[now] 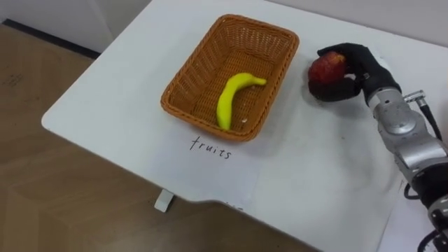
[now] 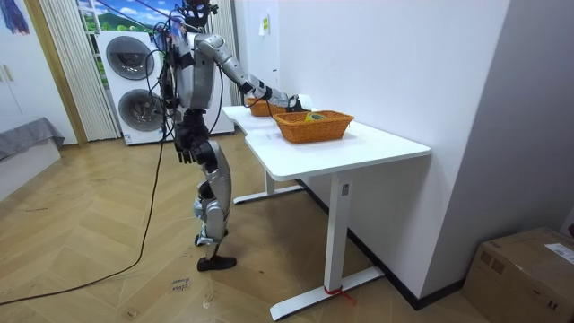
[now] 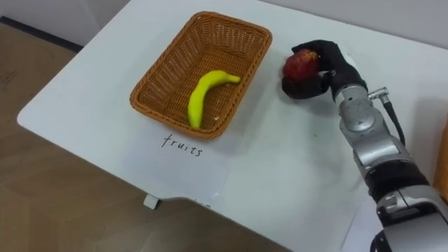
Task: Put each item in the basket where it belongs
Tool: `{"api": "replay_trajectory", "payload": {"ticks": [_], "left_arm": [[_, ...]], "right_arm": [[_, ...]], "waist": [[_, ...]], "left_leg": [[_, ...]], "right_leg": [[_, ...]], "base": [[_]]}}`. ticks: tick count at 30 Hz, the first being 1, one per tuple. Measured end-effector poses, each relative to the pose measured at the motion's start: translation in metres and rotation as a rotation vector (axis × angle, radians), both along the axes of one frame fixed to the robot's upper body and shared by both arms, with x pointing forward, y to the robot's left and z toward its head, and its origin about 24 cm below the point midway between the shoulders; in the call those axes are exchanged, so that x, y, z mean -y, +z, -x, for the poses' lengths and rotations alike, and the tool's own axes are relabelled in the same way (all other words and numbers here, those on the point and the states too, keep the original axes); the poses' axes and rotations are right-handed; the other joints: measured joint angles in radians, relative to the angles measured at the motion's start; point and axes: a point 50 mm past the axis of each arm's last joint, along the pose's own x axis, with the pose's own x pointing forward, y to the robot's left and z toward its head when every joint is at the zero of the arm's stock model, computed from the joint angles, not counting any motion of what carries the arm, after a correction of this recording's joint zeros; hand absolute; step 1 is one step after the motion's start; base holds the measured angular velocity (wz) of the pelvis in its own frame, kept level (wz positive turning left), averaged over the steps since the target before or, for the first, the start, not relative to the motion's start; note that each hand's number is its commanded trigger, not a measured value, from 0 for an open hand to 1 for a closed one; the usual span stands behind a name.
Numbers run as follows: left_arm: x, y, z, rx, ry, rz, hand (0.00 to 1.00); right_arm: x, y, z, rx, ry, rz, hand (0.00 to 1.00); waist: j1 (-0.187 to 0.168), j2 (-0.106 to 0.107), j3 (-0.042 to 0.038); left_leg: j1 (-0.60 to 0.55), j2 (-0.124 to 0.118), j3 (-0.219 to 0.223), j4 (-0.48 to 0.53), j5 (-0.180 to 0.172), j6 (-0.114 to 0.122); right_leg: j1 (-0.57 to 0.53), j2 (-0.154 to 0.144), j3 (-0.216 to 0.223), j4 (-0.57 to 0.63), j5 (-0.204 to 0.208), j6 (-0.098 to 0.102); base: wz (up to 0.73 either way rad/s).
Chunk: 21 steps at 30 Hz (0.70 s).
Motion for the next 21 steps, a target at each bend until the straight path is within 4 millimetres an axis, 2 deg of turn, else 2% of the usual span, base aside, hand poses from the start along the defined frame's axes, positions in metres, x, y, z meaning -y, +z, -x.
{"api": "replay_trajectory", "payload": {"ticks": [6,11,19,21], "left_arm": [[0.0,0.0,0.0,0.001,0.0,0.0,0.0],[0.0,0.0001,-0.0005,0.002,-0.002,-0.001,0.0],[-0.0039,0.0012,-0.0001,0.004,-0.007,-0.018,0.0],[-0.0052,0.0014,0.001,0.004,0.001,-0.02,0.0]], "right_arm": [[-0.0001,-0.0013,0.0002,-0.008,0.001,0.015,1.0],[0.0,-0.003,0.0004,-0.034,0.007,0.015,1.0],[-0.0005,-0.0037,0.0005,-0.045,0.019,0.012,1.0],[-0.0007,-0.0049,0.0009,-0.058,0.029,0.012,1.0]], "waist": [[0.001,-0.008,0.0059],[0.001,-0.012,0.0077],[-0.003,-0.015,0.0047],[-0.008,-0.022,-0.0021]], "left_leg": [[0.003,0.001,-0.001,0.0,0.0,0.0],[-0.012,0.0,-0.003,0.005,0.0,0.0],[0.004,-0.001,-0.002,0.002,0.001,0.001],[0.015,-0.002,-0.002,-0.008,0.001,0.001]], "right_leg": [[0.006,0.0,-0.002,0.0,0.0,0.0],[0.001,0.001,-0.004,-0.004,0.0,0.0],[0.02,0.002,-0.013,-0.015,0.001,0.002],[0.027,0.002,-0.013,-0.018,0.001,0.003]], "base": [[0.0],[0.04],[0.0],[0.0]]}}
